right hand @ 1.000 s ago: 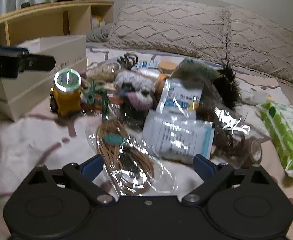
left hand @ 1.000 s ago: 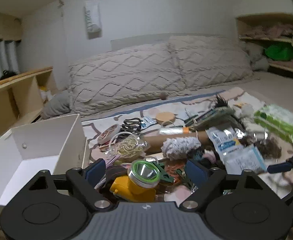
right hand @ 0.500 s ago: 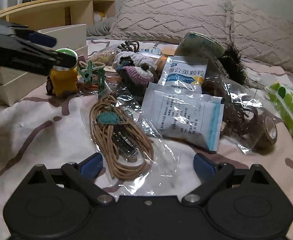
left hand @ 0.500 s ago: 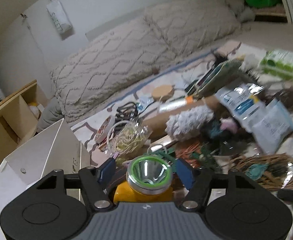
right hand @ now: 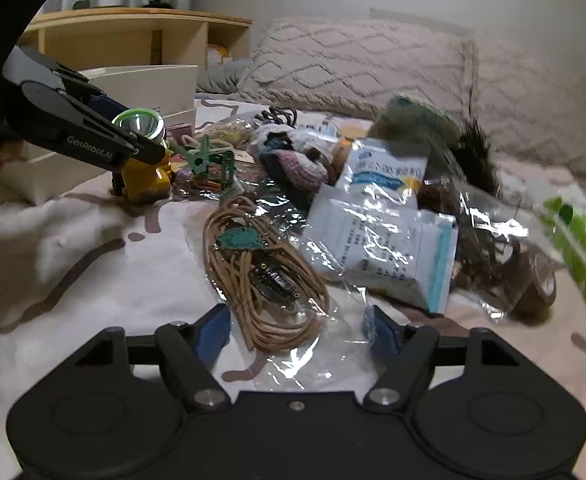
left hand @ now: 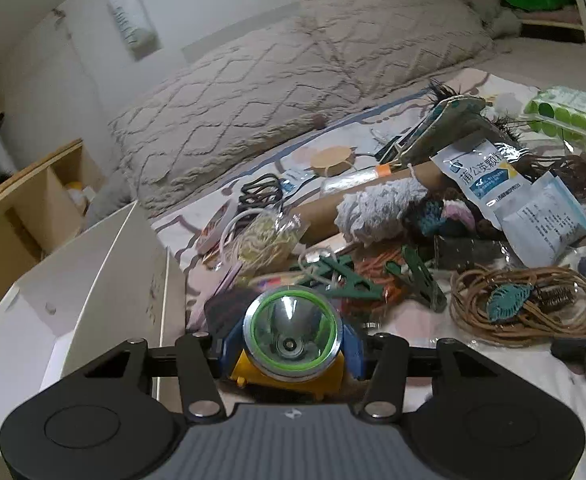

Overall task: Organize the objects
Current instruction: 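Close the left gripper on the yellow headlamp while the right gripper grasps the bagged brown cord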

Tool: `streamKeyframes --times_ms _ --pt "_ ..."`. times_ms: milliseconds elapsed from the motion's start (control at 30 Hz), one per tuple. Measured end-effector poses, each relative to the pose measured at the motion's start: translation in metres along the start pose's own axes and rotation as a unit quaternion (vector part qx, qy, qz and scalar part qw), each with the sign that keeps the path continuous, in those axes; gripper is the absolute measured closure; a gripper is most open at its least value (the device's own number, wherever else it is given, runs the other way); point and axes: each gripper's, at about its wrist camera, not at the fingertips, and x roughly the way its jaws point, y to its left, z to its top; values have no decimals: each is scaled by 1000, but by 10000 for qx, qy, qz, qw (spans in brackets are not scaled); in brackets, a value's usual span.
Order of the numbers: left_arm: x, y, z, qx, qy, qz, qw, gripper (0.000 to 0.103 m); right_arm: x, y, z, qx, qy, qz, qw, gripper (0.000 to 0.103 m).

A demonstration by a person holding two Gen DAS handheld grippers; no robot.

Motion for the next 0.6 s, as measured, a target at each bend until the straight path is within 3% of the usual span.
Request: streamKeyframes --times_ms 233,500,600 --pt "-22 9 -28 -550 210 13 9983 51 -1 -5 -1 126 -1 126 9998 37" --pt "-37 24 -55 -1272 411 -178 9909 51 3 -11 1 364 139 267 9989 38" --pt "-40 27 -64 -1440 520 -246 9879 51 0 -12 3 517 239 285 9980 43"
